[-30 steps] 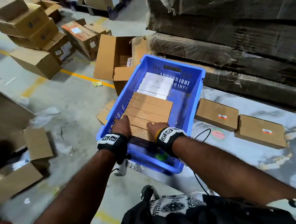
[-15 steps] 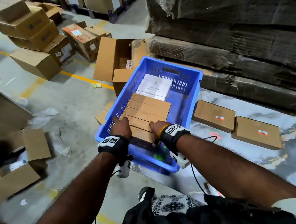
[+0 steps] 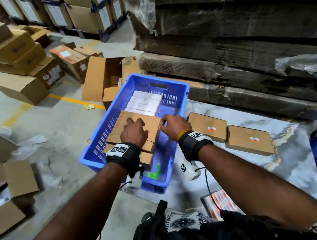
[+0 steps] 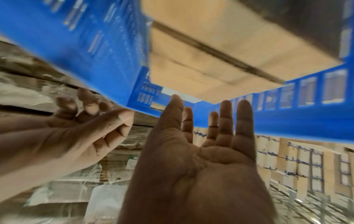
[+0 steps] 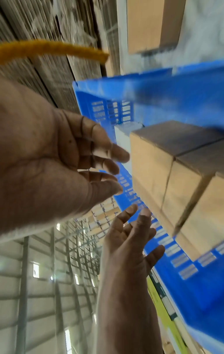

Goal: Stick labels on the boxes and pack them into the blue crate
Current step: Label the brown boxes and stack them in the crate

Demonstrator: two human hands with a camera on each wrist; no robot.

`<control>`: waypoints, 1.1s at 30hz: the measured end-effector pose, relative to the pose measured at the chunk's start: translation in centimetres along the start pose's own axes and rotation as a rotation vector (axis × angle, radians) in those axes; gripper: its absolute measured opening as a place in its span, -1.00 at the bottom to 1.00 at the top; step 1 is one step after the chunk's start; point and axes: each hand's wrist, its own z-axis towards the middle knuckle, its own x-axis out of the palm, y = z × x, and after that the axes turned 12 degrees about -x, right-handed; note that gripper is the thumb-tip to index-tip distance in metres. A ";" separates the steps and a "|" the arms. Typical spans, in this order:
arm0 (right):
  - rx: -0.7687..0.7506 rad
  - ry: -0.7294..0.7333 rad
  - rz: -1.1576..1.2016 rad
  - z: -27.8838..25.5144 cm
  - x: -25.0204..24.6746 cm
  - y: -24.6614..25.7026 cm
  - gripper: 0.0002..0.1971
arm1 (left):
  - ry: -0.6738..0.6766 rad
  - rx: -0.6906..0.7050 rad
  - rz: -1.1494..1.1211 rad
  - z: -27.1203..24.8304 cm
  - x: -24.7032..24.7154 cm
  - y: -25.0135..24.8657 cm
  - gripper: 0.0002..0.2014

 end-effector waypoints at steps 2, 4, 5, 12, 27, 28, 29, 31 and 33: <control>0.080 -0.086 0.038 -0.8 -1.1 -2.5 -0.83 | -0.025 0.082 -0.072 -0.9 0.0 -3.3 -0.71; 0.152 -0.149 0.074 -1.9 -2.2 -5.5 -0.83 | -0.026 0.158 -0.128 -1.8 0.4 -6.8 -0.76; 0.187 -0.168 0.087 -2.5 -2.6 -7.2 -0.83 | -0.015 0.196 -0.143 -2.3 0.6 -8.6 -0.77; 0.398 -0.144 0.121 -7.4 -2.9 -19.6 -0.86 | 0.292 0.318 -0.199 -4.9 6.4 -19.5 -0.72; 0.821 -0.255 0.234 -13.6 0.5 -39.9 -0.47 | 0.683 0.113 -0.160 -8.1 23.7 -31.2 -0.29; 0.832 -0.253 0.261 -13.5 0.7 -40.6 -0.43 | 0.681 0.088 -0.185 -8.1 24.2 -31.8 -0.28; 0.839 -0.258 0.292 -13.4 0.8 -41.0 -0.40 | 0.679 0.067 -0.215 -8.1 24.6 -32.2 -0.27; 0.848 -0.274 0.331 -13.2 1.2 -41.7 -0.38 | 0.679 0.026 -0.281 -8.0 25.3 -32.7 -0.30; 0.875 -0.292 0.325 -13.1 1.5 -41.9 -0.34 | 0.655 -0.037 -0.364 -8.0 25.9 -32.7 -0.33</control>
